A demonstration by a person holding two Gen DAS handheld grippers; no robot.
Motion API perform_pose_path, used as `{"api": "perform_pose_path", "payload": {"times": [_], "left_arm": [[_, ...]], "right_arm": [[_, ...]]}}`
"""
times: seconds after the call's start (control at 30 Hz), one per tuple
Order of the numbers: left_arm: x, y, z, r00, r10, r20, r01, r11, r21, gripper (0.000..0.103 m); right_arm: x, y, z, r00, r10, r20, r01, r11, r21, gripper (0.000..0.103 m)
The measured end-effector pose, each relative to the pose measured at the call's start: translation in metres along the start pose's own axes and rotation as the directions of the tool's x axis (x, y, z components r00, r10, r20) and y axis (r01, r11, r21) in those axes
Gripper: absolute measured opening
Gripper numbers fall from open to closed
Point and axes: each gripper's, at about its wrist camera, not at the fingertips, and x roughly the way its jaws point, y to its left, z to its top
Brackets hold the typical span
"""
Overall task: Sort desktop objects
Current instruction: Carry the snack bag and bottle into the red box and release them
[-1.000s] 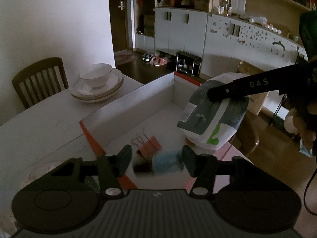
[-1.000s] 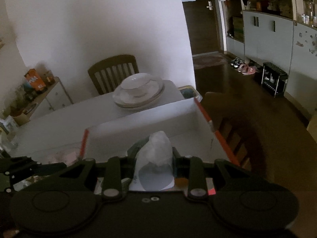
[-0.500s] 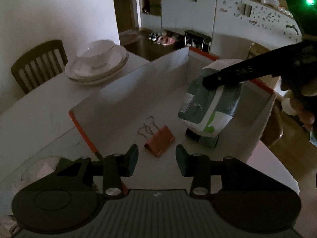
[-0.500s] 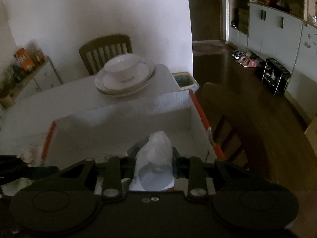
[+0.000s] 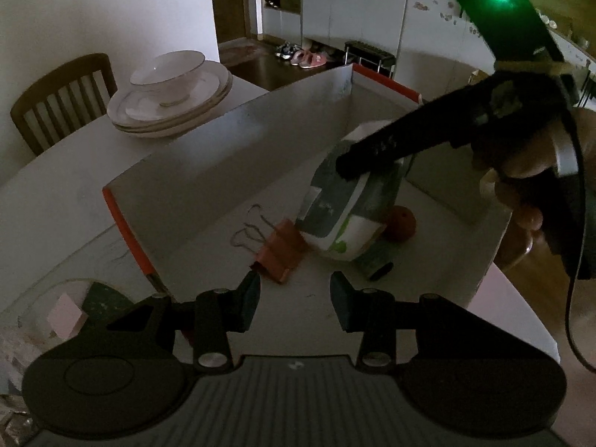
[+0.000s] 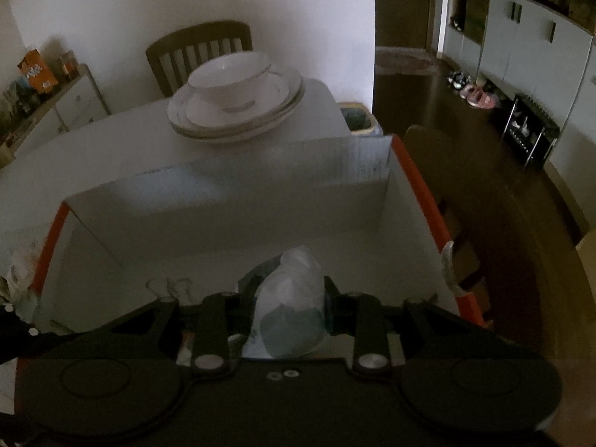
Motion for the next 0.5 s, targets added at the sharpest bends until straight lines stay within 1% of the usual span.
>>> {"api": "perform_pose_path", "payload": {"times": [0.13,0.27,0.33,0.37,0.4,0.5], "left_arm": [[-0.002,0.0,0.001,1.0,-0.016,0.006,0.016,1.0,-0.023,0.041],[-0.005,-0.001,0.002,1.0,-0.011,0.017,0.012,0.999,-0.035,0.041],[-0.007,-0.001,0.002,1.0,-0.012,0.028,0.013,0.999,-0.037,0.041],[-0.009,-0.001,0.002,0.999,-0.012,0.032,0.013,0.999,-0.038,0.042],[-0.01,-0.001,0.002,0.999,-0.011,0.035,0.012,0.999,-0.038,0.043],[-0.013,-0.002,0.002,0.999,-0.008,0.047,0.01,0.999,-0.043,0.046]], "right_arm": [[0.005,-0.002,-0.002,1.0,0.003,-0.028,-0.003,1.0,0.003,0.033],[0.008,-0.004,-0.001,0.998,0.024,-0.056,-0.024,1.0,0.004,0.039],[0.006,-0.003,-0.003,0.998,0.021,-0.059,-0.021,1.0,-0.006,0.043],[0.004,-0.003,-0.004,0.998,0.02,-0.058,-0.02,1.0,-0.011,0.051],[0.003,-0.002,-0.004,0.998,0.018,-0.057,-0.019,1.0,-0.013,0.054],[-0.002,-0.004,-0.006,0.998,0.021,-0.056,-0.021,1.0,-0.016,0.056]]}}
